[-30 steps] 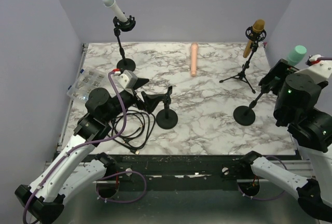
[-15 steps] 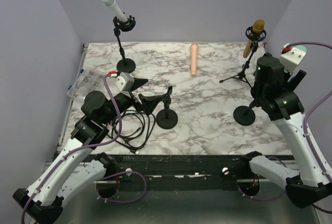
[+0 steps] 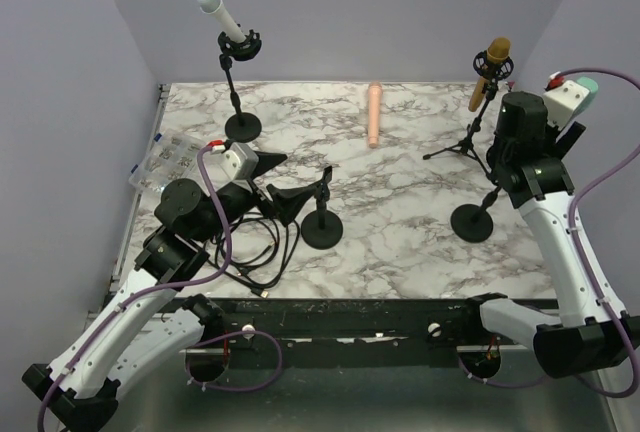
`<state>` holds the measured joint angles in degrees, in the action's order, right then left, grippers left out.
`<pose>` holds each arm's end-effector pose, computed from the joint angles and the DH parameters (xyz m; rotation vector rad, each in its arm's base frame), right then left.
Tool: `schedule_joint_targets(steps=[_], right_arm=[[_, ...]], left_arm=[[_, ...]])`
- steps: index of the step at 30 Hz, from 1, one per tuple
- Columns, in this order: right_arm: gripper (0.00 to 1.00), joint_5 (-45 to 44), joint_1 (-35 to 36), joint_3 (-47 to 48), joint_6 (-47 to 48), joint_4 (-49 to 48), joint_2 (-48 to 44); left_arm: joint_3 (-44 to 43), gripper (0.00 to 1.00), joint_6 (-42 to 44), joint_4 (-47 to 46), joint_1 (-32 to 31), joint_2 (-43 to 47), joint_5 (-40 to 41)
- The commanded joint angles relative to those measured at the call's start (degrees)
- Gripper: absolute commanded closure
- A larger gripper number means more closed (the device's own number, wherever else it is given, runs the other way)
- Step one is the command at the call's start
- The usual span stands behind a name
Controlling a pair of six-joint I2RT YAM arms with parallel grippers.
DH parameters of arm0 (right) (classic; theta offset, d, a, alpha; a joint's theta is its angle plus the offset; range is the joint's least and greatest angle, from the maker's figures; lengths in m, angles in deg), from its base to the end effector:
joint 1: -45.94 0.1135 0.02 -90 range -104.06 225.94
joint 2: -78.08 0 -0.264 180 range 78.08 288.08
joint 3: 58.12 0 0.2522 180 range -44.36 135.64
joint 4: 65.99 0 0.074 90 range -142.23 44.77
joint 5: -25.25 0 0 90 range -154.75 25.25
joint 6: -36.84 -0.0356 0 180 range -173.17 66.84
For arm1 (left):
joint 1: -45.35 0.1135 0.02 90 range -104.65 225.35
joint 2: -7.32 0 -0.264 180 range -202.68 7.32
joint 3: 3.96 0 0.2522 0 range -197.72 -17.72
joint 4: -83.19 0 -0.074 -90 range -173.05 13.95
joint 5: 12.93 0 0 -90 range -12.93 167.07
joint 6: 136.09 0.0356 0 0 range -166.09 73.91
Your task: Remove the microphone from the stand
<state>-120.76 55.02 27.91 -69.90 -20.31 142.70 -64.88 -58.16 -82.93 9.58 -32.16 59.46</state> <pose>0.2291 0.0067 0.4055 0.7175 1.7075 -0.6552 0.1219 -0.1011 0.3877 0.5624 1.4005 -0.8983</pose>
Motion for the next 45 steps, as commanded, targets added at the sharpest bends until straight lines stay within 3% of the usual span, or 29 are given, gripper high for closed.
schedule_joint_targets(steps=[1,6,9,12,18,19,27,30,33,38,45], right_arm=[[0.20,-0.94,-0.39,-1.21,2.92,-8.20,-2.44],[0.27,-0.37,-0.38,-4.50,6.70,-14.21,-5.47],[0.40,0.55,-0.38,-5.22,7.60,-15.39,-6.30],[0.61,3.25,-0.41,-5.18,8.86,-16.23,-6.83],[0.97,16.71,-0.03,-4.07,8.55,-14.27,-8.36],[0.99,19.06,0.05,-3.40,7.73,-13.21,-8.25],[0.99,32.58,0.94,2.50,-3.78,-4.74,-7.54],[0.99,33.50,4.16,2.80,-6.96,-3.42,-7.51],[0.99,30.60,11.09,1.97,-8.57,-3.59,-6.88],[0.99,17.22,26.84,3.38,-9.99,-2.51,-2.48],[0.99,10.50,36.98,6.16,-10.66,-2.23,3.12]], left_arm=[[-0.39,0.02,-0.05,-0.90,-0.29,0.20,-0.10],[-0.37,0.01,-0.23,-1.00,-0.39,-0.03,-0.38],[-0.44,0.01,-0.40,-1.04,-0.38,-0.49,-0.77],[-0.47,0.01,-0.50,-1.09,-0.42,-0.68,-1.13],[-0.95,0.01,-0.32,-0.66,-0.39,-1.18,-2.10],[-1.08,0.01,-0.40,-0.44,-0.42,-1.36,-2.54],[-1.88,0.01,-0.72,-0.21,-0.38,-2.00,-3.79],[-1.80,0.01,-0.93,-0.25,-0.50,-2.15,-4.36],[-1.71,0.01,-1.09,-0.30,-0.46,-2.95,-4.37],[-1.70,0.02,-2.15,-0.69,-0.50,-4.50,-5.67],[-2.85,0.04,-4.41,-0.23,-2.46,-6.53,-3.81]])
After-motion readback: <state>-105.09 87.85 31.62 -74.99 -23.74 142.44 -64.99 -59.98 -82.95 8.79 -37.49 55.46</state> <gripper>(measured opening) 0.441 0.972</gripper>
